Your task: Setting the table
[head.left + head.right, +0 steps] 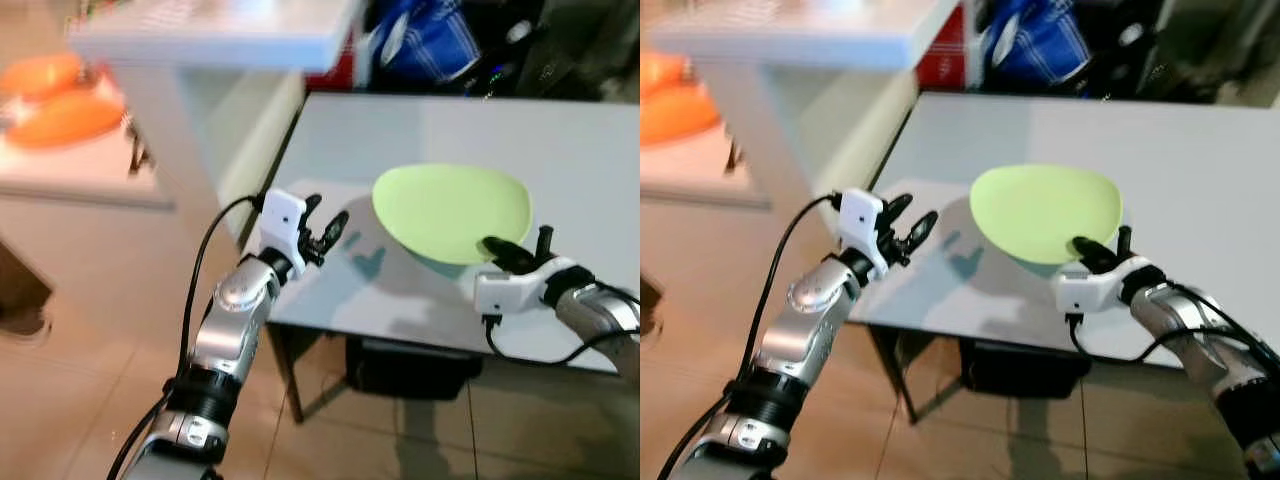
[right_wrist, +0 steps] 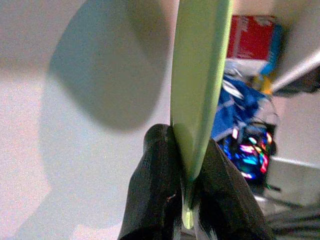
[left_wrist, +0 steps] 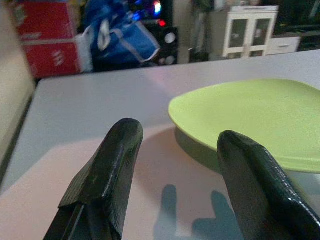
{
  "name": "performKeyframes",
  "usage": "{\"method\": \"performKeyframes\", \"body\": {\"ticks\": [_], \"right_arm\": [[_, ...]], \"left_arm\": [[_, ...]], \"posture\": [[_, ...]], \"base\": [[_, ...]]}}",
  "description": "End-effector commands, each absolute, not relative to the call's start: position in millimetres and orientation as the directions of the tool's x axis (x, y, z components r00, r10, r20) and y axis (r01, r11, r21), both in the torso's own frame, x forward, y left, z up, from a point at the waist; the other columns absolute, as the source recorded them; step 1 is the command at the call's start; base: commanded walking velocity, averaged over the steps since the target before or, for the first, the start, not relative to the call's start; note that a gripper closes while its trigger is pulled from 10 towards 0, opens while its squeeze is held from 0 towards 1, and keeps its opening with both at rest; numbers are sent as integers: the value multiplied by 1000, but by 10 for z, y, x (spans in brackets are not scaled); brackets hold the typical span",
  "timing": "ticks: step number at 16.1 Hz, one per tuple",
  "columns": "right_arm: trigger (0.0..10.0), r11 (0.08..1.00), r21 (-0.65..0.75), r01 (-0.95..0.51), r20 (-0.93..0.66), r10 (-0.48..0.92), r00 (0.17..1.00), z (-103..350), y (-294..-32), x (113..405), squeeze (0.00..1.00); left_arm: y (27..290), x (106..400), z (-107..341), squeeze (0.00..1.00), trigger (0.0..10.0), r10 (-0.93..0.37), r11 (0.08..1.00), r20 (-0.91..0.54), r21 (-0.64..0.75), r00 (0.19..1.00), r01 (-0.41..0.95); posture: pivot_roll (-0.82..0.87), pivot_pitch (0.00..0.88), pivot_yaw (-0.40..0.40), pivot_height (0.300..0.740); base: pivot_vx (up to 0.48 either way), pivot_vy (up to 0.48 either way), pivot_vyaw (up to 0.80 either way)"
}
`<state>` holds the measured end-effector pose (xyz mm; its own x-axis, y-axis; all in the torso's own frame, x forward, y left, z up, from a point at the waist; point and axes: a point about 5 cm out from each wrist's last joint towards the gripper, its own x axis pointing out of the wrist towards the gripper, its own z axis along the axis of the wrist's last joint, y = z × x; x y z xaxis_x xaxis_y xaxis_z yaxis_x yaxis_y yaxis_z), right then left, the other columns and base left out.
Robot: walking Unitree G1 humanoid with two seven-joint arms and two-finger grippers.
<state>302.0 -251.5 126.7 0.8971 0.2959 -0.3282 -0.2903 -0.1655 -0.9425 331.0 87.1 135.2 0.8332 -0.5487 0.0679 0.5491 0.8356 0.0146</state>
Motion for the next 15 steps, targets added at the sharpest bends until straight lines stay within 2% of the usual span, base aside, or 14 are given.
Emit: {"method": "performKeyframes", "body": {"ticks": [1,15], "right_arm": [[10000,-145,-956,-253,-287,314,905,1338,-2465,3069,0],[10000,-180,-913,-366,-395,163,904,748,-2724,2951,0]], "left_arm": [[909,3308,1323,0,10000,-535,844,54,20,843,535],[967,3266,1313,0,10000,-542,840,44,43,839,540]], "posture": [[-98,0,66,740],[-73,0,83,740]], "base": [[0,0,0],[0,0,0]]}}
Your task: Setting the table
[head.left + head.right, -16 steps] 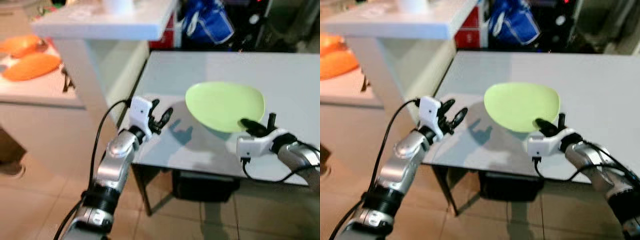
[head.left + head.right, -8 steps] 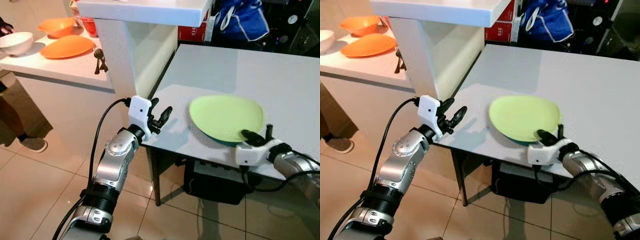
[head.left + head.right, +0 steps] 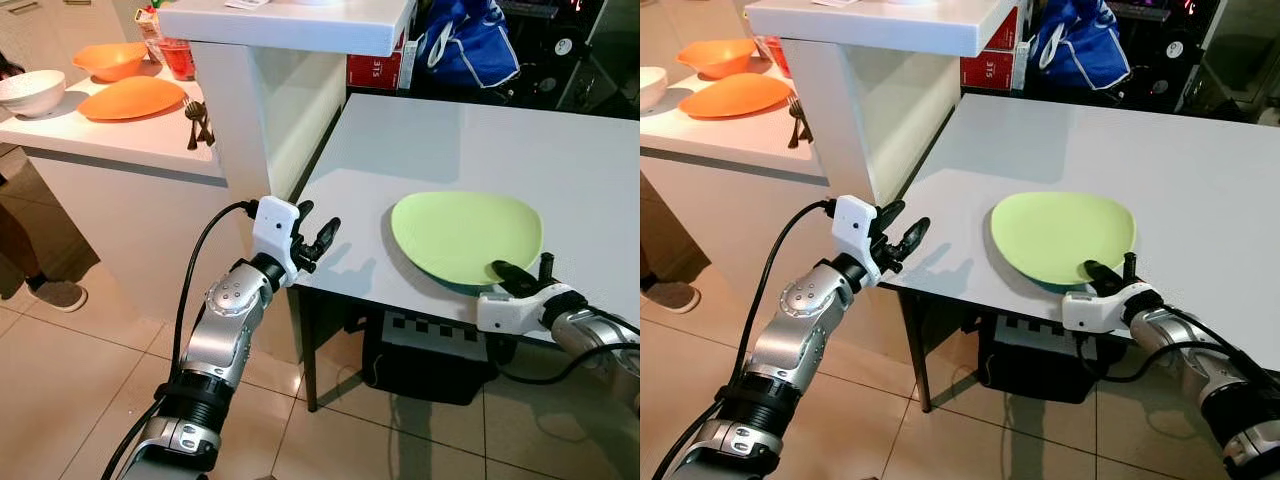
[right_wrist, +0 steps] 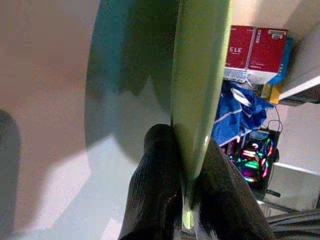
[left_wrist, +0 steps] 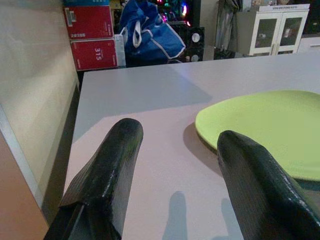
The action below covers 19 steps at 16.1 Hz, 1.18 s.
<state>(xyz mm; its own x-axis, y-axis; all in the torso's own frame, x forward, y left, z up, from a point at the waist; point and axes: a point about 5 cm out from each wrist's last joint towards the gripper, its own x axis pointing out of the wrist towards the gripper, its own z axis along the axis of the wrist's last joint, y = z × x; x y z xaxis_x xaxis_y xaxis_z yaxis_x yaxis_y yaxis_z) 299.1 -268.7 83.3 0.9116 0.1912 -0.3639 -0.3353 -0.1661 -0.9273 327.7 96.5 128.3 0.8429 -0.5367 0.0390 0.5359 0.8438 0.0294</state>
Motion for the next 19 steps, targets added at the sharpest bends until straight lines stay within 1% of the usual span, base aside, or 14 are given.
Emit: {"method": "performKeyframes", "body": {"ticks": [1,5,7,8,9,12,13,16,17,19], "right_arm": [[10000,-177,-907,-382,-408,150,901,685,-2730,2933,0],[10000,-149,-897,-416,-432,97,897,494,-2754,2885,0],[10000,-132,-886,-444,-453,44,890,355,-2792,2820,0],[10000,-108,-880,-463,-467,17,884,273,-2807,2769,0],[10000,-109,-868,-484,-487,-5,873,203,-2818,2724,0],[10000,-98,-865,-492,-493,-18,870,110,-2773,2675,0],[10000,-87,-876,-475,-475,-12,880,117,-2756,2698,1000],[10000,-107,-880,-463,-464,-16,886,145,-2763,2736,1000],[10000,-98,-884,-458,-457,-30,889,178,-2785,2764,0],[10000,-111,-889,-444,-444,-24,895,210,-2805,2781,0]], "left_arm": [[968,3264,1317,0,10000,-543,840,45,43,839,541],[976,3255,1330,0,10000,-548,836,43,50,835,546],[985,3248,1346,0,10000,-555,832,40,59,831,552],[996,3243,1357,0,10000,-557,830,39,62,829,555],[1012,3239,1373,0,10000,-559,828,37,69,828,556],[1064,3237,1383,0,10000,-560,827,29,80,828,557],[1074,3237,1398,0,10000,-563,825,27,84,826,559],[1070,3245,1408,0,10000,-562,826,26,85,827,558],[1063,3248,1405,0,10000,-558,829,30,80,830,554],[1047,3244,1403,0,10000,-554,831,34,74,832,551]], "posture": [[-69,0,85,740],[-54,0,94,740],[-42,0,103,740],[-36,0,106,740],[-22,0,116,740],[-13,0,129,740],[-15,0,129,740],[-21,0,117,740],[-25,0,110,740],[-29,0,99,740]], "base": [[0,0,0],[0,0,0],[0,0,0],[0,0,0],[0,0,0],[0,0,0],[0,0,0],[0,0,0],[0,0,0],[0,0,0]]}}
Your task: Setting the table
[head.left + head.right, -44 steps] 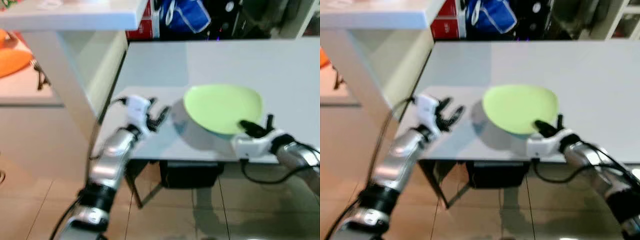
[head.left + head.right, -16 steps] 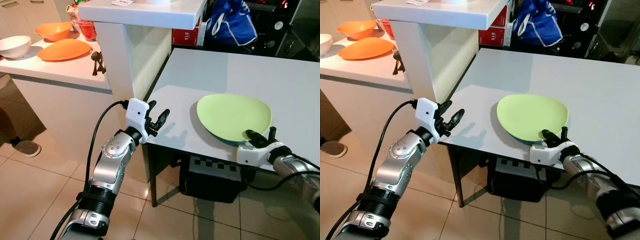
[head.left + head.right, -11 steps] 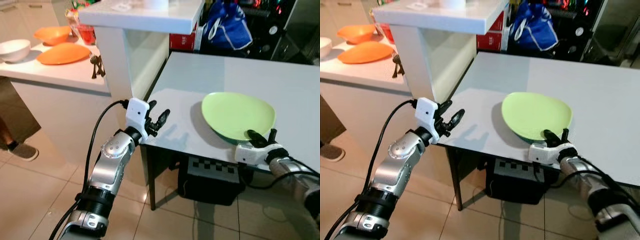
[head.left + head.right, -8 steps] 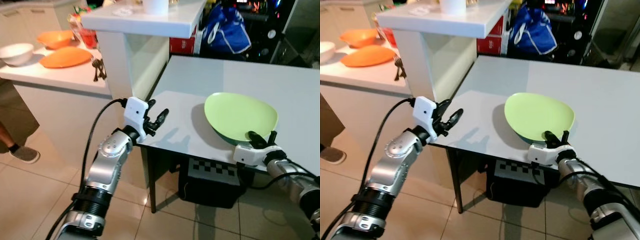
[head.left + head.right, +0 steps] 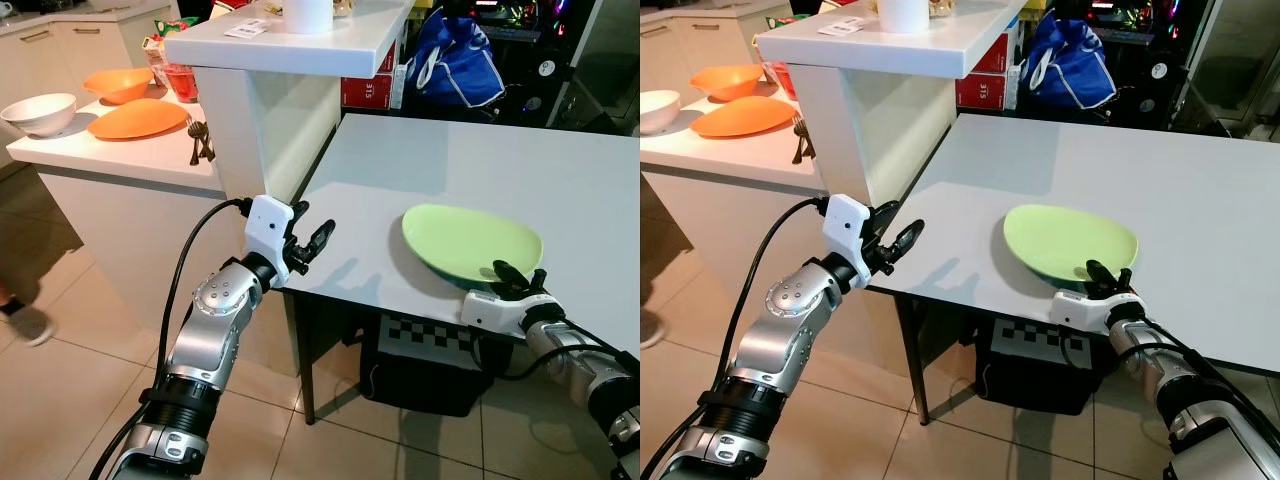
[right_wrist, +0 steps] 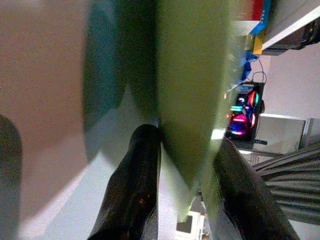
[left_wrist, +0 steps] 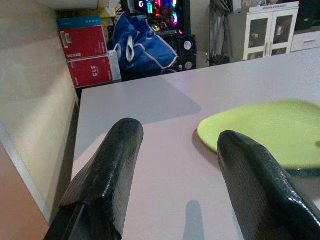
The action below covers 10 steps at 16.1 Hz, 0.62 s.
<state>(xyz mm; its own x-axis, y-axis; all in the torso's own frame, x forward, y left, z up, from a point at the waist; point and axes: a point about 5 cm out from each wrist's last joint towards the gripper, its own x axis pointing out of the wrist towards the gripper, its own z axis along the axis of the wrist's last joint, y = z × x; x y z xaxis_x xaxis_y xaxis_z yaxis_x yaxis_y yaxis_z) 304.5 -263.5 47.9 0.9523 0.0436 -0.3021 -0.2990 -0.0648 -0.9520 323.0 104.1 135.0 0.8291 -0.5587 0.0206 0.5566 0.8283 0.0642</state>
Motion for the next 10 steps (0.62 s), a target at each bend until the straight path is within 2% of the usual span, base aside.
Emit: {"method": "performKeyframes", "body": {"ticks": [1,3,5,8,10], "right_arm": [[10000,-116,-885,-451,-451,-26,892,203,-2814,2774,0],[10000,-112,-879,-464,-468,7,884,216,-2743,2814,0],[10000,-119,-908,-401,-409,52,911,320,-2635,2934,0],[10000,-118,-911,-396,-405,72,911,273,-2572,2915,0],[10000,-147,-938,-314,-334,137,933,299,-2451,2944,0]], "left_arm": [[1045,3236,1397,0,10000,-553,832,35,71,833,549],[1041,3232,1394,0,10000,-550,834,34,65,834,548],[1039,3233,1392,0,10000,-550,835,32,61,835,547],[1032,3237,1394,0,10000,-553,833,31,62,833,550],[1038,3245,1401,0,10000,-554,832,29,66,832,551]], "posture": [[-32,0,95,740],[-31,0,93,740],[-35,0,96,740],[-34,4,101,740],[-33,6,109,740]], "base": [[0,0,0],[0,0,0],[0,0,0],[0,0,0],[0,0,0]]}}
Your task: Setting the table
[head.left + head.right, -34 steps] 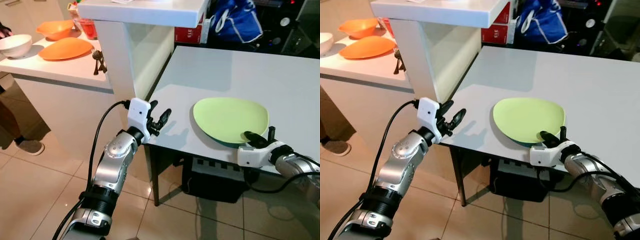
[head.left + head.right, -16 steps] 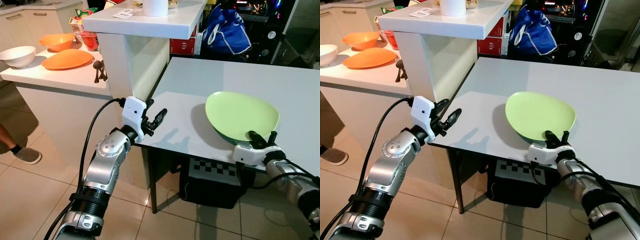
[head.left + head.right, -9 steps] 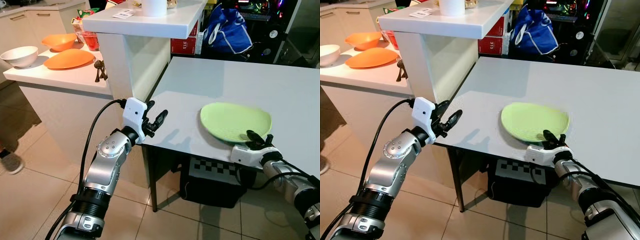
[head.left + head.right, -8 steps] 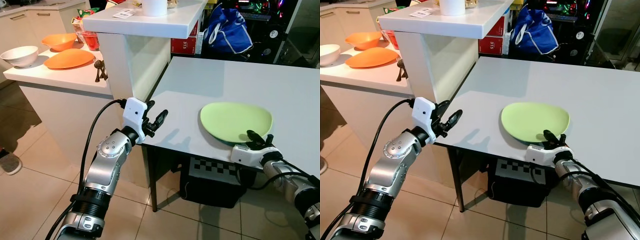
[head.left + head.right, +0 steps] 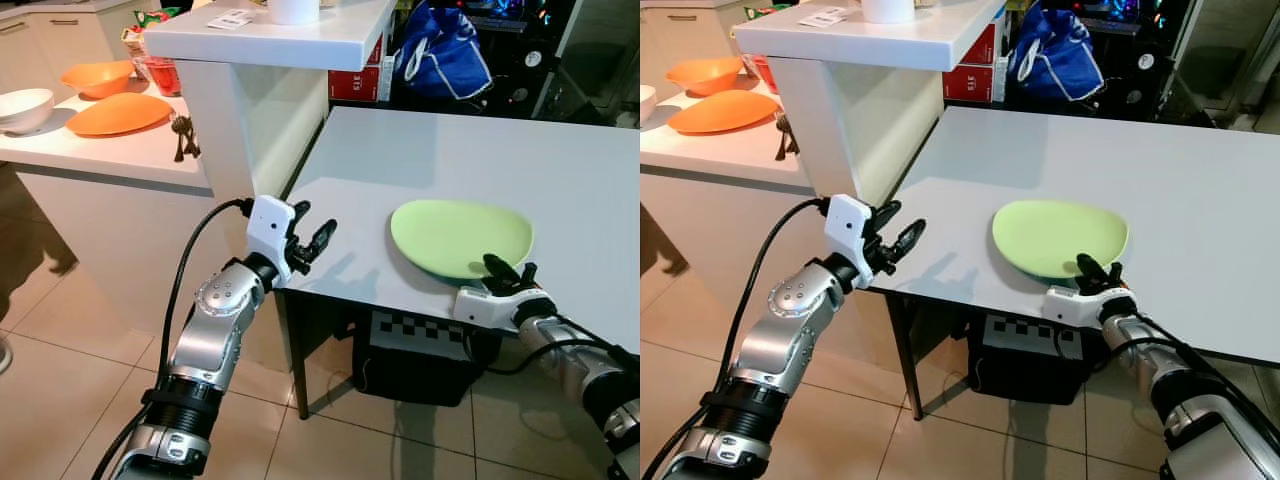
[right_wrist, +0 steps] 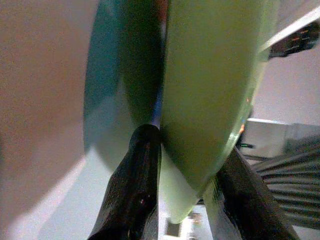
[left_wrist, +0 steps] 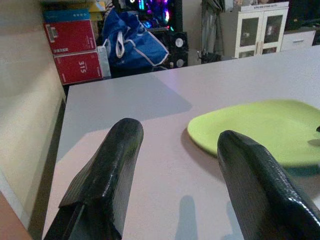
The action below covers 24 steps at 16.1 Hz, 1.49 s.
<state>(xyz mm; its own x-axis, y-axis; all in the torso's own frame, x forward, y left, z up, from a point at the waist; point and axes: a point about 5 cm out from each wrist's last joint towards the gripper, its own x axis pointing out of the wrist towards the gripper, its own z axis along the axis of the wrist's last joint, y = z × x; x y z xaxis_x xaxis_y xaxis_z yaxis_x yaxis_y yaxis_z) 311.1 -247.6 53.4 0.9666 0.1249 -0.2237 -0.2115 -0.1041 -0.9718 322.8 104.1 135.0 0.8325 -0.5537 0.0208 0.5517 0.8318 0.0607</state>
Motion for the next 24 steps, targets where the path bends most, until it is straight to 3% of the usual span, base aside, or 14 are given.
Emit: {"method": "performKeyframes", "body": {"ticks": [1,4,6,7,8,9,10,20,21,22,23,24], "right_arm": [[10000,-144,-962,-233,-259,202,944,349,-2311,2992,0],[10000,-145,-967,-208,-240,250,938,318,-2139,3008,0],[10000,-138,-967,-214,-244,260,934,277,-2063,3001,416],[10000,-128,-964,-231,-258,260,931,235,-2051,2973,1000],[10000,-137,-963,-233,-262,257,930,215,-2053,2959,1000],[10000,-143,-960,-242,-271,253,929,194,-2057,2945,867],[10000,-145,-957,-251,-281,243,929,162,-2066,2922,0],[10000,-139,-945,-295,-322,255,912,4,-1922,2827,0],[7882,-134,-946,-297,-322,257,911,-5,-1909,2820,0],[863,-124,-946,-299,-323,263,909,-15,-1894,2809,0],[0,-128,-944,-306,-330,270,905,-34,-1884,2789,0],[0,-130,-940,-315,-340,269,901,-50,-1888,2774,0]], "left_arm": [[1043,3248,1400,0,10000,-556,830,25,69,831,553],[1044,3248,1401,0,10000,-561,827,22,74,828,558],[1045,3253,1410,0,10000,-562,825,21,79,827,559],[1049,3256,1417,0,10000,-562,825,21,81,827,559],[1051,3257,1419,0,10000,-562,826,21,81,827,559],[1054,3256,1420,0,10000,-562,826,21,81,827,558],[1059,3253,1420,0,10000,-562,826,19,81,827,559],[1072,3255,1431,0,10000,-565,823,15,88,825,562],[1076,3252,1430,0,10000,-565,823,15,89,825,561],[1082,3247,1430,0,10000,-563,824,15,90,826,560],[1090,3244,1426,0,10000,-559,826,15,91,829,556],[1086,3239,1421,0,10000,-558,827,16,90,830,555]], "posture": [[-32,7,114,740],[-30,8,118,740],[-26,9,120,740],[-22,11,120,740],[-20,13,120,740],[-20,13,120,740],[-20,16,122,740],[-6,19,130,740],[-4,18,129,740],[-2,17,125,740],[-2,16,122,740],[-4,15,117,740]], "base": [[0,0,0],[0,0,0],[0,0,0],[0,0,0],[0,0,0],[0,0,0],[0,0,0],[0,0,0],[0,0,0],[0,0,0],[0,0,0],[0,0,0]]}}
